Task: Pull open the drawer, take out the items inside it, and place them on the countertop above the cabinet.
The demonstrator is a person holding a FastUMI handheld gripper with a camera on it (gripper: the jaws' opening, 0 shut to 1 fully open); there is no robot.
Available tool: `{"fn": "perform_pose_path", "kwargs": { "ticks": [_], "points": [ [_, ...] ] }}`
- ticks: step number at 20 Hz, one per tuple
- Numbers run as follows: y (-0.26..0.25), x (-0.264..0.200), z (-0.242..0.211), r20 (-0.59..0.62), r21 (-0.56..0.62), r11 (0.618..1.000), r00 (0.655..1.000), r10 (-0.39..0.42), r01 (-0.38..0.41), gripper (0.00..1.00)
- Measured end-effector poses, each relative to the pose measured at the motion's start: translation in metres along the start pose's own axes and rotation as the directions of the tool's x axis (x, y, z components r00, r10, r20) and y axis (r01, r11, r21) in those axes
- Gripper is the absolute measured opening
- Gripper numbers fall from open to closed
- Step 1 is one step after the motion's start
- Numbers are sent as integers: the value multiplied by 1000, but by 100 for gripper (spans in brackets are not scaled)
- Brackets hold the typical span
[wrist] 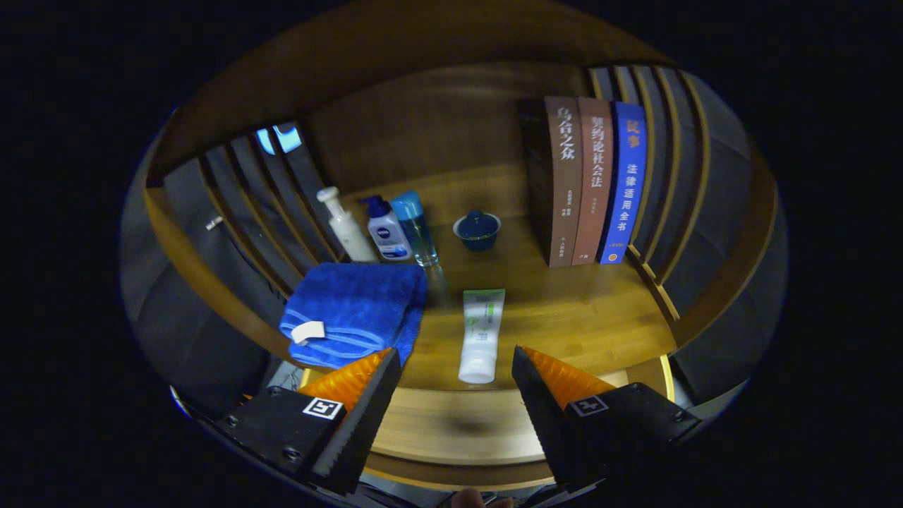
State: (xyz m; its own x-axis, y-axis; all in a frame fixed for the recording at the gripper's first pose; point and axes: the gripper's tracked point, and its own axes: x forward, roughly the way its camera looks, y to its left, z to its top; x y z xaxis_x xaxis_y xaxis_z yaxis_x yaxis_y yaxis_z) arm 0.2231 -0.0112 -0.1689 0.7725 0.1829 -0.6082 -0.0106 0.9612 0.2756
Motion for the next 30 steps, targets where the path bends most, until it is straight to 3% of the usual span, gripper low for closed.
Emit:
{"fn": "perform_pose_path", "kwargs": {
  "ticks": [3, 7, 14, 20, 22, 29, 30],
  "points": [
    [-2, -48, 2, 172, 38, 999, 985, 8, -15, 100],
    [-12, -103, -27, 362, 14, 1000, 932, -26, 23, 100],
    [-34, -140, -112, 532, -19, 991, 840, -105, 136, 100],
    [-43, -107, -183, 549, -115, 969, 827, -121, 218, 99],
    [-40, -86, -201, 534, -150, 962, 838, -115, 228, 99],
    [-24, -41, -211, 487, -212, 950, 868, -99, 227, 100],
    [-22, -32, -208, 504, -211, 950, 858, -97, 232, 100]
  ]
}}
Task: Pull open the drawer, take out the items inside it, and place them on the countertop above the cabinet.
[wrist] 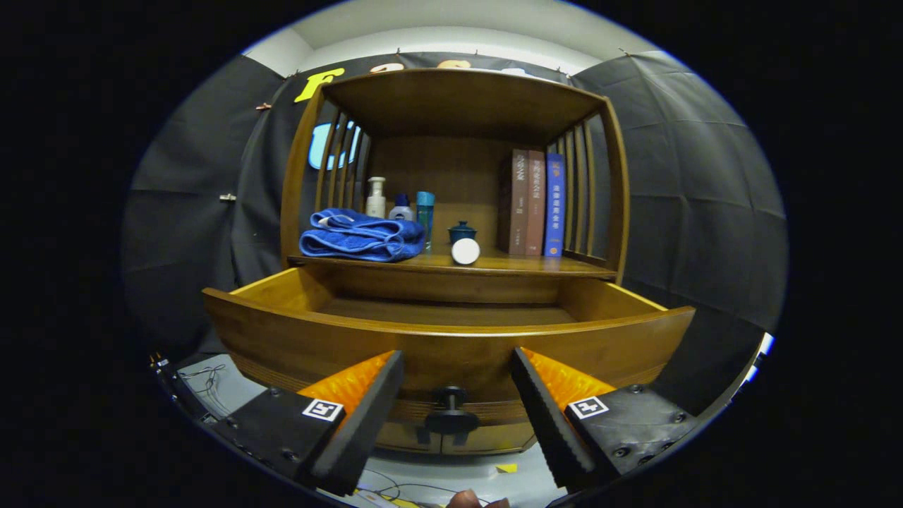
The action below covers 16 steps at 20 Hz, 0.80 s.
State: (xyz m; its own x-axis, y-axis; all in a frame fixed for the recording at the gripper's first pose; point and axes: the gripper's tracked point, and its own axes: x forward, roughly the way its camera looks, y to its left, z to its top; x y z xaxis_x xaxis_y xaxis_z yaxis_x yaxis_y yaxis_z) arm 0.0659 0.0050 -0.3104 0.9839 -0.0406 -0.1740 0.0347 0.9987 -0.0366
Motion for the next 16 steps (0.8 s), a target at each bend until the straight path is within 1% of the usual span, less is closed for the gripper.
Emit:
{"fn": "perform_pose_path", "kwargs": {
  "ticks": [1, 3, 6, 10, 16],
  "points": [
    [1, -6, 3, 1, -20, 1000, 1000, -5, 5, 100],
    [3, 1, 8, 7, -3, 1000, 1000, -12, 12, 99],
    [6, 22, 9, -16, 31, 999, 1000, -15, 15, 99],
    [7, 61, 9, -34, 23, 1000, 999, -12, 13, 100],
    [9, 106, -2, -84, 56, 998, 996, -12, 17, 100]
  ]
}}
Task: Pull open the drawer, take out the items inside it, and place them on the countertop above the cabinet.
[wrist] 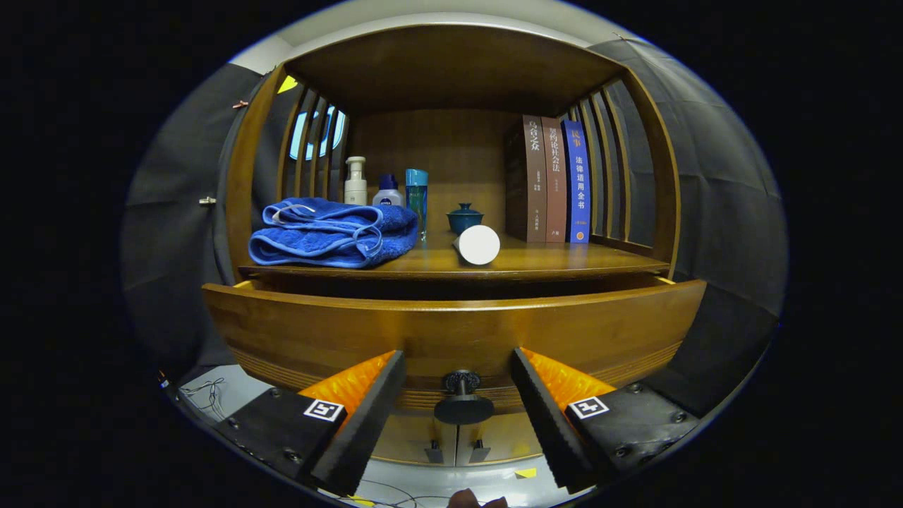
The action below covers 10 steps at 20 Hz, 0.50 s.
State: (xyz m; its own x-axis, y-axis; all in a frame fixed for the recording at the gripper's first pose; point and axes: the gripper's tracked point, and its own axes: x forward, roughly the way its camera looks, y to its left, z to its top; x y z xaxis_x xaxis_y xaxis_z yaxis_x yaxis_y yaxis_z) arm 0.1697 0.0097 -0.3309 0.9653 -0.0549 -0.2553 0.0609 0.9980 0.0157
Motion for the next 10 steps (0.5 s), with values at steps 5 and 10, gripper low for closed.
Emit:
{"fn": "perform_pose_path", "kwargs": {
  "ticks": [5, 10],
  "points": [
    [1, 22, 4, 1, -29, 1000, 1000, -9, 9, 100],
    [2, 37, 6, -2, -47, 999, 1000, -12, 12, 100]
  ]
}}
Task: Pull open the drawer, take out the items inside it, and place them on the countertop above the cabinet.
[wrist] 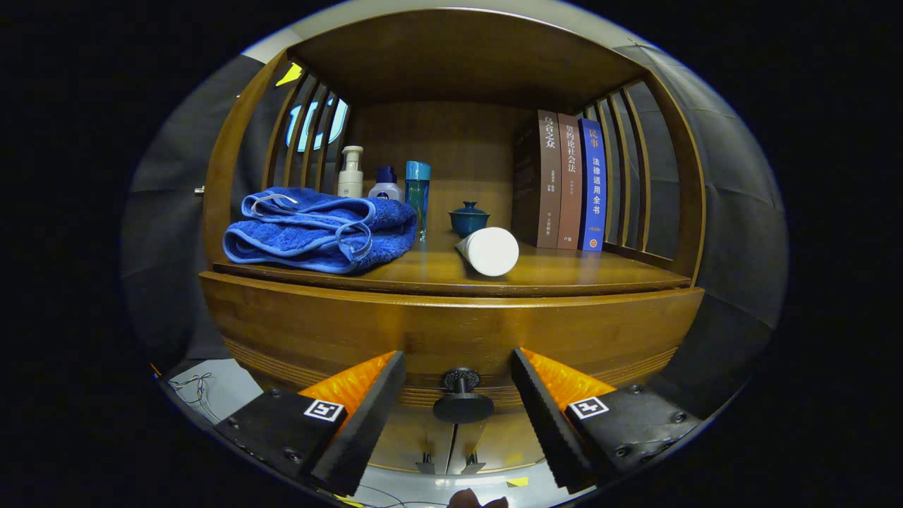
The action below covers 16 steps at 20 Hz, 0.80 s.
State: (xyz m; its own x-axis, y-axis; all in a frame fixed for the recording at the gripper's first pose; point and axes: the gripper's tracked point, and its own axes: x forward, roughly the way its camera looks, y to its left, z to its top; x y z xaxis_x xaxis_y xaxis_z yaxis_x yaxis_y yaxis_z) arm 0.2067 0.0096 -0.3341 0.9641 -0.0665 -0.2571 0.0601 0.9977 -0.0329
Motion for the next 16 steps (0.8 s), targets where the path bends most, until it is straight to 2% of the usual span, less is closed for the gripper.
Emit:
{"fn": "perform_pose_path", "kwargs": {
  "ticks": [6, 9, 16],
  "points": [
    [-3, 0, 4, -12, -33, 999, 1000, -9, 8, 100],
    [-2, -20, 37, 45, -10, 1000, 999, -3, 3, 100],
    [7, -102, 125, 148, -9, 999, 988, 51, -50, 99]
  ]
}}
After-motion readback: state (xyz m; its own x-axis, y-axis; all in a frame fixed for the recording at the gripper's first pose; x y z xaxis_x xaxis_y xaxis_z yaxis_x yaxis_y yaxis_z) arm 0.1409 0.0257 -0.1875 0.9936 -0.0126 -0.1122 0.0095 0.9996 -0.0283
